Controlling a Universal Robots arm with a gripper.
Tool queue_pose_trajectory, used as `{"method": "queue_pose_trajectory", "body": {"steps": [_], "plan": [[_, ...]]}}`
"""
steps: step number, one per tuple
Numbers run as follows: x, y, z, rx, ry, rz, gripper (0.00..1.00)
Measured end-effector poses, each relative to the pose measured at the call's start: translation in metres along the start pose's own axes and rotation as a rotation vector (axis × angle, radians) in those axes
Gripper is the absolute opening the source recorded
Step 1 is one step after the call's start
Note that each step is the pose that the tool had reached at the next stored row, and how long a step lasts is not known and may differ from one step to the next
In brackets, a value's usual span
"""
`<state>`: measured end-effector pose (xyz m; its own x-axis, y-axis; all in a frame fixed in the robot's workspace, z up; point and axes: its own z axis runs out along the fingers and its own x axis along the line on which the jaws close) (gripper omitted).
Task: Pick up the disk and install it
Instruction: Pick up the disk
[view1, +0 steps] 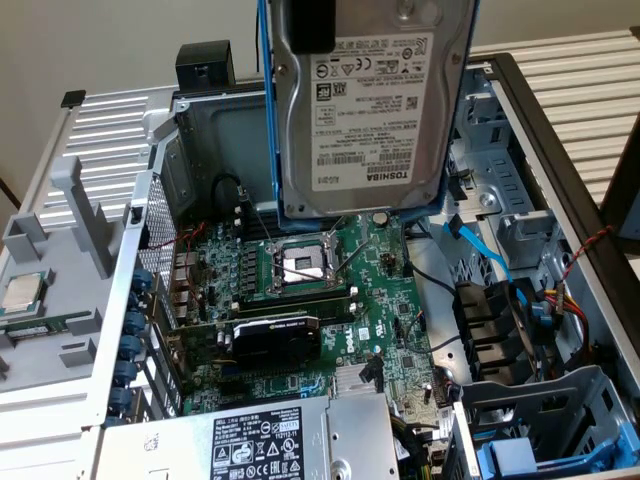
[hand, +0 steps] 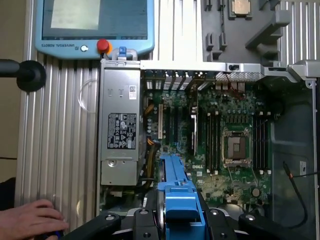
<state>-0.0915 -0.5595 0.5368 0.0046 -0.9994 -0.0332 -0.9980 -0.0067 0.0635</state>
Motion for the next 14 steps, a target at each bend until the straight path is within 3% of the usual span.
{"method": "queue_pose_trajectory", "body": {"steps": [14], "plan": [[0.024, -0.0344, -0.0044, -0.0003, -0.0001, 0.000, 0.37]]}}
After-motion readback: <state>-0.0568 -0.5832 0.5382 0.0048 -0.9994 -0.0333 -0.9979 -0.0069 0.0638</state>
